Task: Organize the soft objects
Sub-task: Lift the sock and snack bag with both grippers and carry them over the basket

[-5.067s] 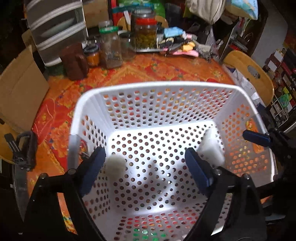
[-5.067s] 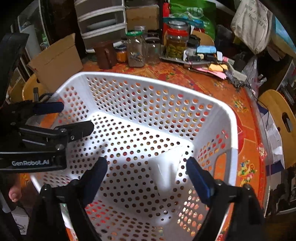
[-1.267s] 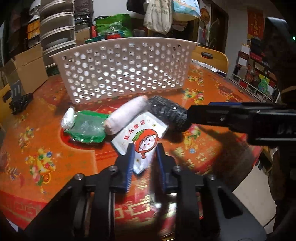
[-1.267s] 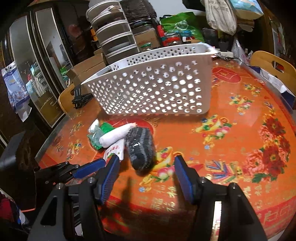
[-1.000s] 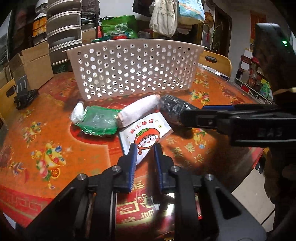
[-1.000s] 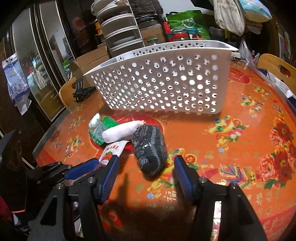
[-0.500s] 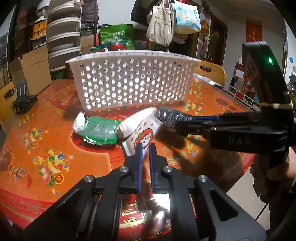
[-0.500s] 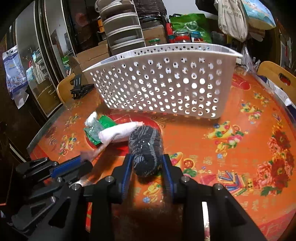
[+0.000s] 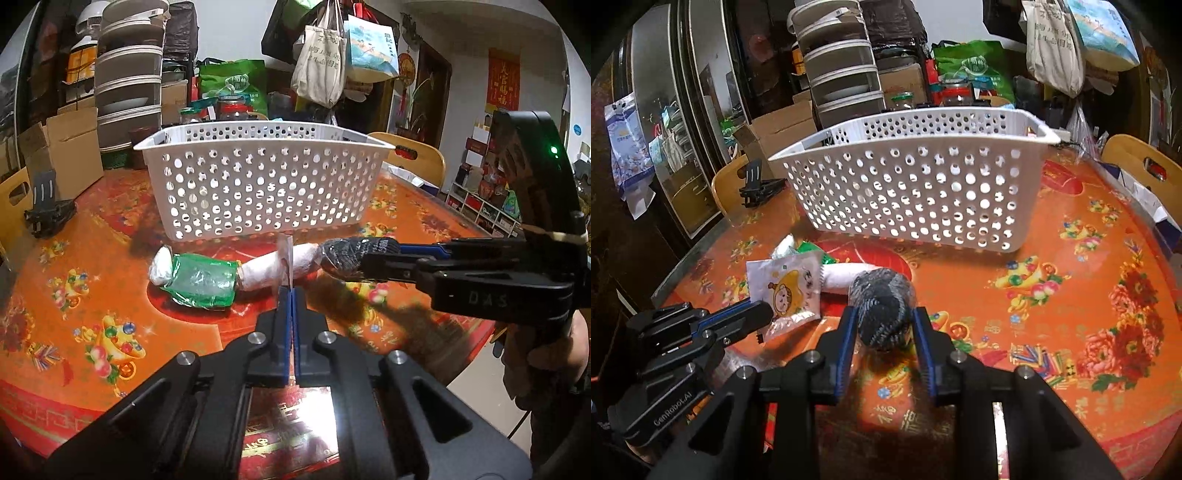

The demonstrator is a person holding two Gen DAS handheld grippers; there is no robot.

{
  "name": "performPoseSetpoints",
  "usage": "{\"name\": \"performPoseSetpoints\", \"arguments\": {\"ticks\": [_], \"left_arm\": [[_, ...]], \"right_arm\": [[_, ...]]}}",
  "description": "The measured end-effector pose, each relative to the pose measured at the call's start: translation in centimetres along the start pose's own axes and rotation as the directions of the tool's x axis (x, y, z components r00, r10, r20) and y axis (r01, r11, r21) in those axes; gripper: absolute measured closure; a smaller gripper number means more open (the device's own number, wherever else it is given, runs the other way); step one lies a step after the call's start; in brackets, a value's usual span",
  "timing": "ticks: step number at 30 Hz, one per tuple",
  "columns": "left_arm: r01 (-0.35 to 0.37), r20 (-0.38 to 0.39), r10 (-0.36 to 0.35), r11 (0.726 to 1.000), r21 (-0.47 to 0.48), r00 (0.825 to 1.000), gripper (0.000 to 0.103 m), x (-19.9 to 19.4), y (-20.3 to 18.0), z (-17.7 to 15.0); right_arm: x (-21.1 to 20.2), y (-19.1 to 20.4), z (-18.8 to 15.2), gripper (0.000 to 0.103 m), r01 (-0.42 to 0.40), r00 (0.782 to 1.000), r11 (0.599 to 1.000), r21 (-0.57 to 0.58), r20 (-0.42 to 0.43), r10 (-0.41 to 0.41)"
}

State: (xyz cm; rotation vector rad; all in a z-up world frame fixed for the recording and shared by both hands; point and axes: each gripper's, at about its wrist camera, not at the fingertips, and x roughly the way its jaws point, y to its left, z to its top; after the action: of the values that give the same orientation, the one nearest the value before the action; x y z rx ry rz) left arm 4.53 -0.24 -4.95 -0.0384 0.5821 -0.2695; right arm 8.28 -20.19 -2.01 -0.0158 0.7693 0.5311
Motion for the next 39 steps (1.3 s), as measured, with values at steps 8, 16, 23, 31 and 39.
{"name": "performPoseSetpoints", "arguments": {"ticks": [8, 16, 23, 31, 39], "left_arm": [[0.006, 0.023, -0.006, 1.0, -0.009, 1.0, 0.102, -1.2, 0.3, 0.7], [0.003, 0.044, -0.002, 1.0, -0.025, 0.999, 0.102, -2.1, 0.7, 1.8], [-0.009, 0.066, 0.011, 1.0, -0.027, 0.998, 0.102, -3.0, 1.0, 2.9], [-0.016, 0.079, 0.018, 0.999, -0.032, 0.997, 0.102, -3.4, 1.1, 3.4], [-0.023, 0.077, 0.026, 0.999, -0.043, 0.997, 0.102, -3.6, 1.0, 3.6]], "right_arm": [[-1.7, -0.2, 0.5, 0.074, 0.019, 0.999, 1.0, 0.002, 0.036, -0.019], [-3.0, -0.6, 1.3, 0.074, 0.033, 0.998, 0.999, -0.002, 0.062, -0.033], [-4.3, -0.4, 2.5, 0.076, 0.043, 0.995, 0.999, -0.022, 0.09, -0.041], [-5.8, -0.6, 4.0, 0.077, 0.042, 0.99, 0.999, -0.02, 0.138, -0.039], [-7.1, -0.8, 5.0, 0.078, 0.049, 0.982, 0.999, -0.018, 0.182, -0.045]]}}
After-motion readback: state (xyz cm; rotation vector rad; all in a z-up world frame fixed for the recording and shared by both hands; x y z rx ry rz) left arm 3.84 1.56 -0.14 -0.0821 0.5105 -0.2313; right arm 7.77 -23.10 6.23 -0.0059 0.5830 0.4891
